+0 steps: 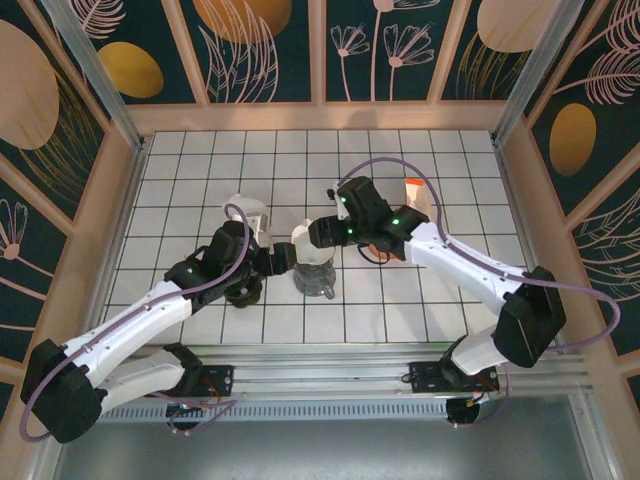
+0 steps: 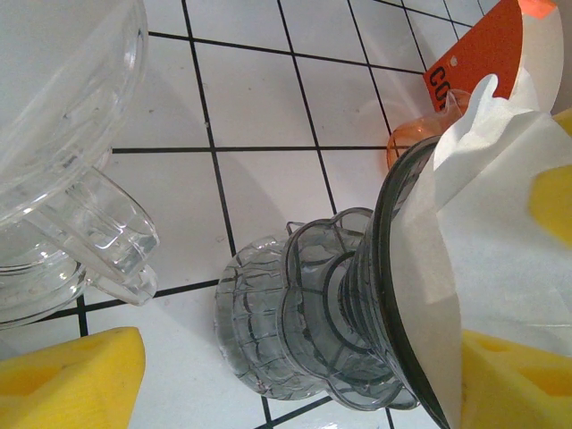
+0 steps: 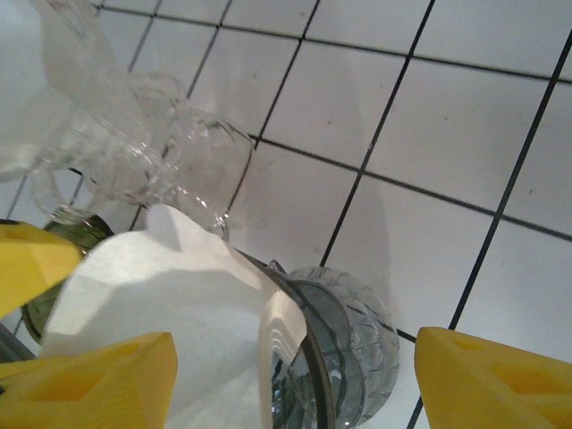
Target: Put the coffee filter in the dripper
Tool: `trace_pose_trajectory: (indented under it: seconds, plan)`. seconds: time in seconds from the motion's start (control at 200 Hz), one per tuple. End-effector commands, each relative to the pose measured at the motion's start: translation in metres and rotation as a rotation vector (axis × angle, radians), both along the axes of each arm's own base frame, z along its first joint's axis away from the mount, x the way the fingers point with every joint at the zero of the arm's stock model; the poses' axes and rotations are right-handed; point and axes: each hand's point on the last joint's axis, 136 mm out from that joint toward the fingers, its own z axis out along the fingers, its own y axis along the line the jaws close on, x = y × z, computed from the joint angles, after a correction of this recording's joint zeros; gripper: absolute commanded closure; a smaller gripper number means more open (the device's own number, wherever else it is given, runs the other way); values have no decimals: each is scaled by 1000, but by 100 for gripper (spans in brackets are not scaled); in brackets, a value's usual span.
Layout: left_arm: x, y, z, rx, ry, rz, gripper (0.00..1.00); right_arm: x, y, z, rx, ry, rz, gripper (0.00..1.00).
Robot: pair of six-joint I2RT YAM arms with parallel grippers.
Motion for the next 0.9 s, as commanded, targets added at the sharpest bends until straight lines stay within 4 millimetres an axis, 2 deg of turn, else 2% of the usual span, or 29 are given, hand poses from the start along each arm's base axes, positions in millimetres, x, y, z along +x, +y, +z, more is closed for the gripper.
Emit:
trace_pose_trajectory:
  seconds: [0.0,0.165,0.711,0.891]
  plan:
    - [-4,2,-3,9,-1,-3,15,-7,2,-5,-41,41,34,28]
    - [-4,2,-4,9,-3,-5,15,-11,4,-15,-95,74,62,28]
    - [-4,2,-5,9,-6,-9,15,-8,13,-45,-190,118,85,28]
    - [-4,2,-5,11,-7,-10,15,-9,10,-58,-225,132,85,29]
